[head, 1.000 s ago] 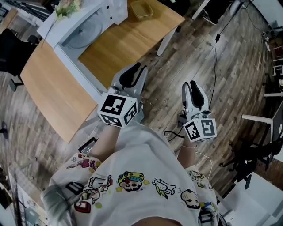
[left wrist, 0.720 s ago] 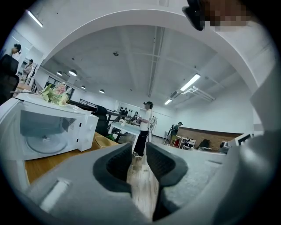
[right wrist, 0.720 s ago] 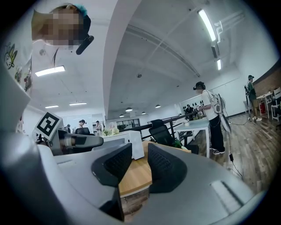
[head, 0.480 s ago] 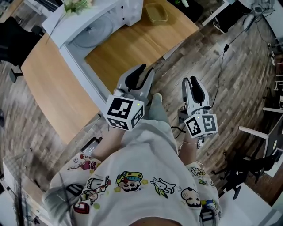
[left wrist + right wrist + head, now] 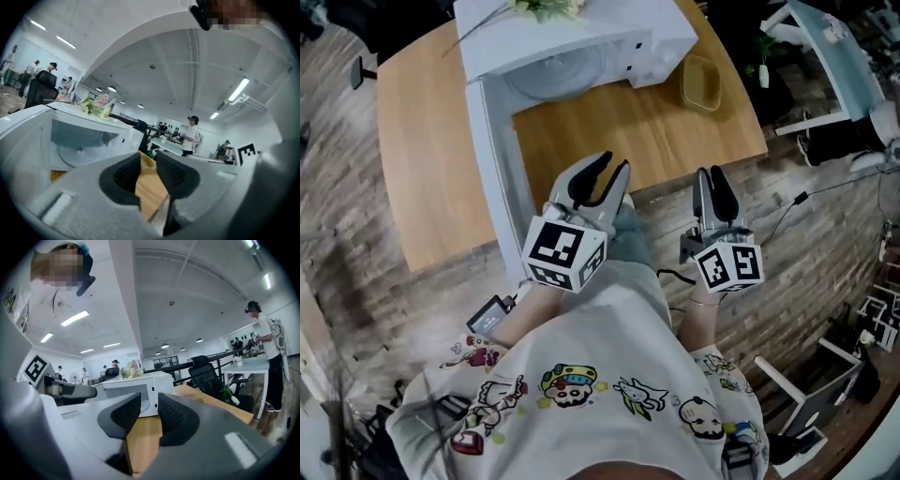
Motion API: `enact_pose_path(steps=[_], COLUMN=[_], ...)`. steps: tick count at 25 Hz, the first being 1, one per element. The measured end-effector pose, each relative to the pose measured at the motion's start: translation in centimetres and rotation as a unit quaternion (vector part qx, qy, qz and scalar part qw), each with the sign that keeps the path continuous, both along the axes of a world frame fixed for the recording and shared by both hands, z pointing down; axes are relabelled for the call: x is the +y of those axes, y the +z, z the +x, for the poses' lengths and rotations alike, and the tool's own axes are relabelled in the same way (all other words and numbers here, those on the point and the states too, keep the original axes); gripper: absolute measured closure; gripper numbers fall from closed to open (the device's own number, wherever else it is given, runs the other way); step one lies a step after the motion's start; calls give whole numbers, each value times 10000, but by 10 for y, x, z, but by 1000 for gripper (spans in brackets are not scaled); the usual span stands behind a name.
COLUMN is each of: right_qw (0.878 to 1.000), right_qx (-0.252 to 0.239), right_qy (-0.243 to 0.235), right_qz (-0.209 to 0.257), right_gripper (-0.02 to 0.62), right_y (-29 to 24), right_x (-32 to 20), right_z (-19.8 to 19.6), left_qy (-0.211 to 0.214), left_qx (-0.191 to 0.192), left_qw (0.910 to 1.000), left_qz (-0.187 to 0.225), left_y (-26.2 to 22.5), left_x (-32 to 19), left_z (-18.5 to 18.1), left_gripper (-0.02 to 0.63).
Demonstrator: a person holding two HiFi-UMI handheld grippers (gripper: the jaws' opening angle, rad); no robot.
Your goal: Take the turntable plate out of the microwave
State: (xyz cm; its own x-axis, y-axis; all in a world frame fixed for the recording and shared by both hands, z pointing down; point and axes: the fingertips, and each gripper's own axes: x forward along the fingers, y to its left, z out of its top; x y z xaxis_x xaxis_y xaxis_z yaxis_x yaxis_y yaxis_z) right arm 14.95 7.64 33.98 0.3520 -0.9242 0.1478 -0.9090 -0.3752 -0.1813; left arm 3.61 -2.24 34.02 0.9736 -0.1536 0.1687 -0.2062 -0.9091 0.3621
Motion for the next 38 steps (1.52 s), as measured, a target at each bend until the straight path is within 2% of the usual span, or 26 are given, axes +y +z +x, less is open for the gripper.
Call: enact_pose_path(steps=[4, 7, 10, 14, 22, 28, 32, 38], right_qw=[9972, 9907, 9840, 9680, 9407, 9309, 9294, 9306], right_qx=[25, 72, 59, -4, -150, -263, -326, -390], right_qy=[-752, -1357, -1778, -2510, -3388, -3645, -3677, -3639], right_qz=[-51, -21, 30, 81, 45, -2, -7, -20], right_gripper=[486, 486, 486, 486, 486, 486, 486, 486], right_y=[-3, -9, -11, -8, 6, 13, 12, 12], right_x=[-48, -81, -101, -133, -164, -177, -186, -202], right_z=[31, 44, 51, 58, 56, 51, 46, 42], left_qy=[-923, -1661, -2117, -2758, -3500, -3801, -3832, -3699], left_qx=[-60, -96, -134, -166, -288, -421, -461, -510], left_qw=[9957, 9860, 9771, 9609, 9361, 9240, 9225, 9277], left_qz=[66, 135, 155, 175, 214, 69, 42, 5], left_y=[0, -2, -2, -1, 2, 12, 11, 15], left_x=[-44, -73, -88, -103, -117, -122, -131, -152], left_z=[8, 6, 6, 10, 11, -2, -8, -5], left_gripper=[509, 509, 509, 509, 509, 509, 509, 509])
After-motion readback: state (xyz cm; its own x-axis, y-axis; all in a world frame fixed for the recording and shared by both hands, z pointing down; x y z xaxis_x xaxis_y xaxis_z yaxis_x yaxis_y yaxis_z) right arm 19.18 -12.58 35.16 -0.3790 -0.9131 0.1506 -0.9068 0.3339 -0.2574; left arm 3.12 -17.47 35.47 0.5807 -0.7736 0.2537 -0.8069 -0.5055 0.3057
